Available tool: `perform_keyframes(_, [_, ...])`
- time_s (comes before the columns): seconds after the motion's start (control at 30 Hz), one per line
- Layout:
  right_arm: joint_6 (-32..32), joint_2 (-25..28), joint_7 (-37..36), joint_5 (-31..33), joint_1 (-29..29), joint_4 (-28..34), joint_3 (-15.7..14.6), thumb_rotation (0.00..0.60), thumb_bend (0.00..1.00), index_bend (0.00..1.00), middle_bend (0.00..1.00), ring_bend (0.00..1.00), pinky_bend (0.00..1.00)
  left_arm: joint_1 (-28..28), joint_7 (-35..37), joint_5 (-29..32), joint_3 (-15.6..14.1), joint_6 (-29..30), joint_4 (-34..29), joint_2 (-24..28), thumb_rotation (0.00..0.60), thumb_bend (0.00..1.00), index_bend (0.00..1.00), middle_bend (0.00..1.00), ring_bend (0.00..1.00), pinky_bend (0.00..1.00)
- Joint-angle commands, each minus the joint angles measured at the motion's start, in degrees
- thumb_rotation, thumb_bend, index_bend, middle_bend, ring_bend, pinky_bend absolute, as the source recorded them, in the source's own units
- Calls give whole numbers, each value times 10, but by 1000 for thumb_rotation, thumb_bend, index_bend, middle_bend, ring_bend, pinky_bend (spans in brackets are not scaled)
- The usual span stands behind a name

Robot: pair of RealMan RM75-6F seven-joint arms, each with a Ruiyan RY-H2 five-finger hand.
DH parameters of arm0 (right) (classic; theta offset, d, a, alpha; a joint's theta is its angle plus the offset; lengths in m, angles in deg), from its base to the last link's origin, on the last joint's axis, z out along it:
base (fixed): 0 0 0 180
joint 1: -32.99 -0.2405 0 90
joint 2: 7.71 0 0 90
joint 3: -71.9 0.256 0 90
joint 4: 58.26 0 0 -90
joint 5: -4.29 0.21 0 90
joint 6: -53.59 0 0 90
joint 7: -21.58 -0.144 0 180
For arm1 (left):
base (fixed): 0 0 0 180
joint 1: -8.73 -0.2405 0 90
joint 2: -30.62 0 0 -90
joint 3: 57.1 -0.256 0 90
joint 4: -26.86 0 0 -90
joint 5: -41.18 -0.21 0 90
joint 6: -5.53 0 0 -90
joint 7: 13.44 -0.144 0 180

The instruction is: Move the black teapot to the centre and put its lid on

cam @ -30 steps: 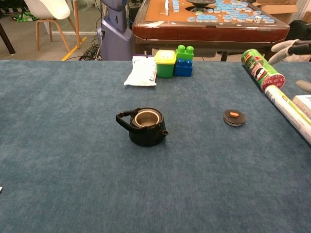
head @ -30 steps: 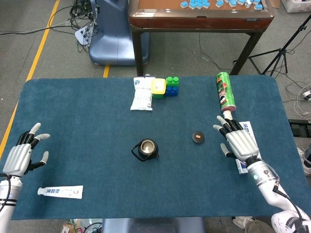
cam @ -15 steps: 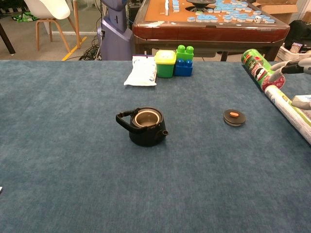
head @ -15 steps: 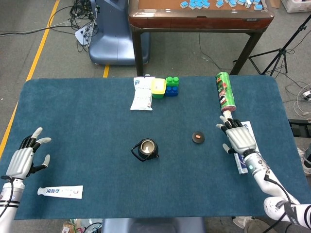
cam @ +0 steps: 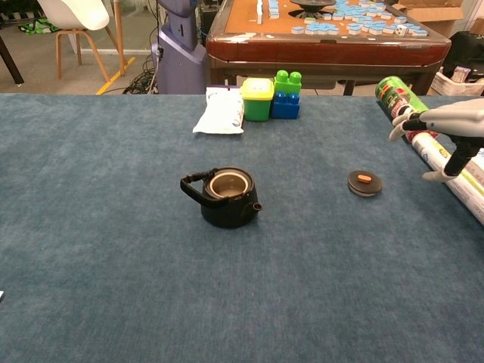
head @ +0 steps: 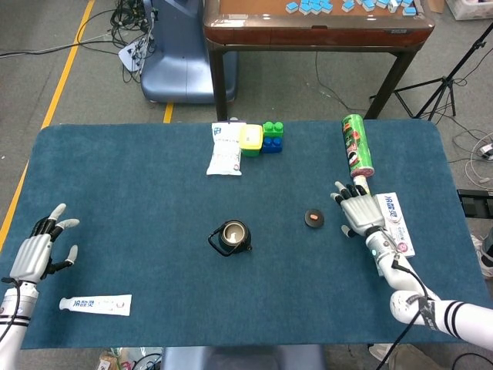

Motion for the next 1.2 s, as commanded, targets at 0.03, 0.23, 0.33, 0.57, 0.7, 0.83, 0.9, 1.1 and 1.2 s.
perform_keyframes(0.03, [5, -14, 10, 12, -10, -13, -4, 600, 319, 142, 0, 0, 0, 0, 10, -4, 2, -5, 12, -4, 600, 442, 234, 0, 0, 0])
perform_keyframes(0.23, [7, -39, 20, 25, -24, -34, -11, 600, 311, 141, 0, 0, 0, 0, 23, -8, 6, -15, 28, -8, 600, 441, 234, 0, 0, 0])
perform_keyframes(0.33, [7, -48, 23, 28, -29, -42, -13, 600, 310, 142, 0, 0, 0, 1, 25, -10, 8, -17, 31, -9, 600, 442, 234, 0, 0, 0])
perform_keyframes(0.57, [0, -68, 24, 30, -38, -58, -14, 600, 310, 142, 0, 0, 0, -1, 38, -13, 11, -22, 42, -13, 600, 442, 234, 0, 0, 0])
perform_keyframes(0.7, [0, -81, 29, 32, -44, -67, -16, 600, 310, 142, 0, 0, 0, -2, 48, -16, 13, -23, 48, -15, 600, 442, 234, 0, 0, 0])
perform_keyframes(0.83, [-4, -92, 34, 33, -48, -69, -17, 600, 310, 141, 0, 0, 0, -4, 55, -21, 13, -21, 51, -15, 600, 442, 234, 0, 0, 0])
perform_keyframes(0.9, [-7, -99, 37, 33, -50, -72, -19, 600, 310, 142, 0, 0, 0, -5, 58, -23, 13, -20, 53, -15, 600, 442, 234, 0, 0, 0])
perform_keyframes(1.1, [-12, -114, 47, 39, -54, -83, -21, 600, 310, 142, 0, 0, 0, -7, 69, -26, 13, -22, 61, -19, 600, 442, 234, 0, 0, 0])
perform_keyframes(1.2, [-13, -119, 51, 41, -56, -87, -22, 600, 310, 142, 0, 0, 0, -9, 76, -27, 13, -22, 66, -21, 600, 442, 234, 0, 0, 0])
